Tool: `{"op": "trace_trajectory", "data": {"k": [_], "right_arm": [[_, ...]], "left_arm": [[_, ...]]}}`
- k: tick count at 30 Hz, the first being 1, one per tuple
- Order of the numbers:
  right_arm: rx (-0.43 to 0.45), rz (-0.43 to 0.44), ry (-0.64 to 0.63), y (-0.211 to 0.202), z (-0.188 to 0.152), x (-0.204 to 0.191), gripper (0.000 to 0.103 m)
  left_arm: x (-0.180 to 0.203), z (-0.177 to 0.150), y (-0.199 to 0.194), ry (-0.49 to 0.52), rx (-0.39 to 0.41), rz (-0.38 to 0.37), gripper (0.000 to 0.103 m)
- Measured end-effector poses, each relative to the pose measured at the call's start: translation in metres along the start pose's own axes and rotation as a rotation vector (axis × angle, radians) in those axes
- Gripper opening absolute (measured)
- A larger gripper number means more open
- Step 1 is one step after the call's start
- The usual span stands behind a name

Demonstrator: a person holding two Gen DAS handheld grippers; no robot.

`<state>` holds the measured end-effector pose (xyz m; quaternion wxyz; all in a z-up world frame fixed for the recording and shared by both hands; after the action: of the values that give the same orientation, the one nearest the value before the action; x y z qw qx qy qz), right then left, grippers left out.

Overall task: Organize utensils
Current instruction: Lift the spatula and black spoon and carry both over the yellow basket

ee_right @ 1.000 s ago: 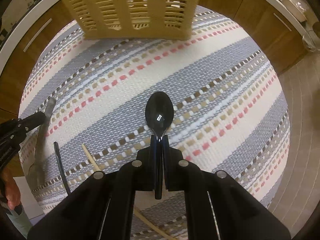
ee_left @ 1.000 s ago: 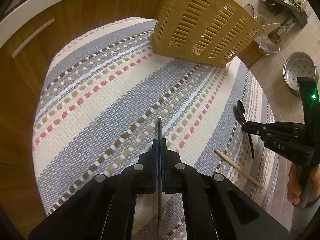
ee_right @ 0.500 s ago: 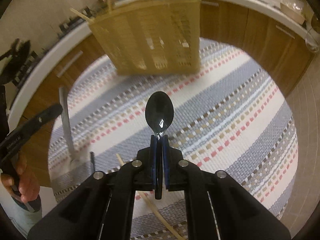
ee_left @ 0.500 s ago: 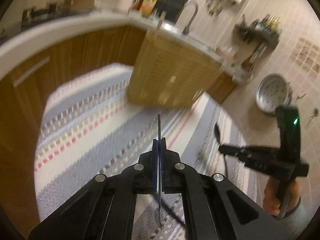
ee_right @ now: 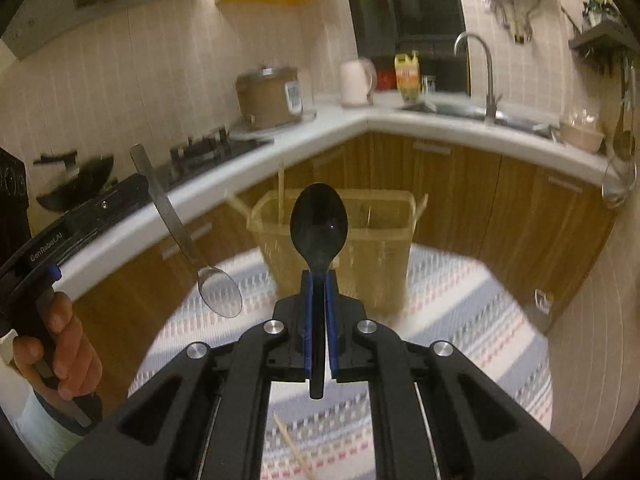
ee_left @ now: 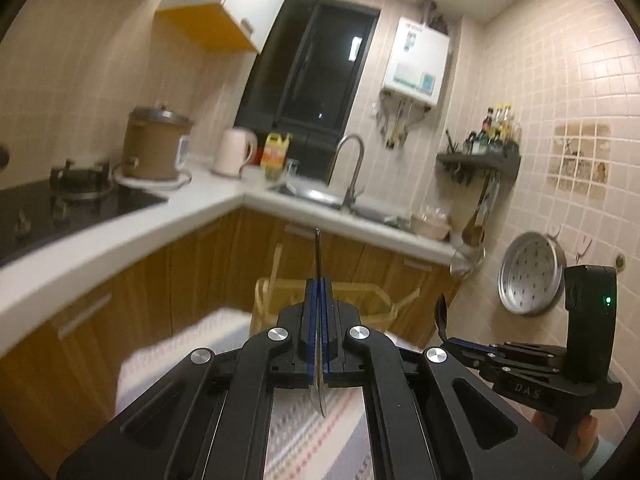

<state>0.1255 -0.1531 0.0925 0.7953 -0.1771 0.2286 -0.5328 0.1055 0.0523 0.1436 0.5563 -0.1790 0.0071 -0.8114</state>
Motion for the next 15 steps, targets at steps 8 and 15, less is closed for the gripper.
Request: {"op": "trace_trajectory", "data": {"k": [8,15], "right_arm": [[0.126,0.025,0.045,0.023,0.063,0.020,0.005],[0.194,-0.007,0.046,0.068,0.088,0.036,0.005]], "left_arm": [[0.015,0.049,0.027,0.020,0.124,-0.039,0.000],[0.006,0.051,0.070,0.028,0.145,-0.018,0.000]]}}
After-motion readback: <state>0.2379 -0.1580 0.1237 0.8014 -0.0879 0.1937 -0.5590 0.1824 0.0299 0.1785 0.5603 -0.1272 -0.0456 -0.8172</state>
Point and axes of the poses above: each gripper's, at about its wrist camera, not at the fingertips, and y roughly the way its jaws point, x to its right, z to its top, the point moved 6 cm from there along y, roughly the way its jaws point, and after that the axes turned 3 degrees about -z, right-handed, at the moved point
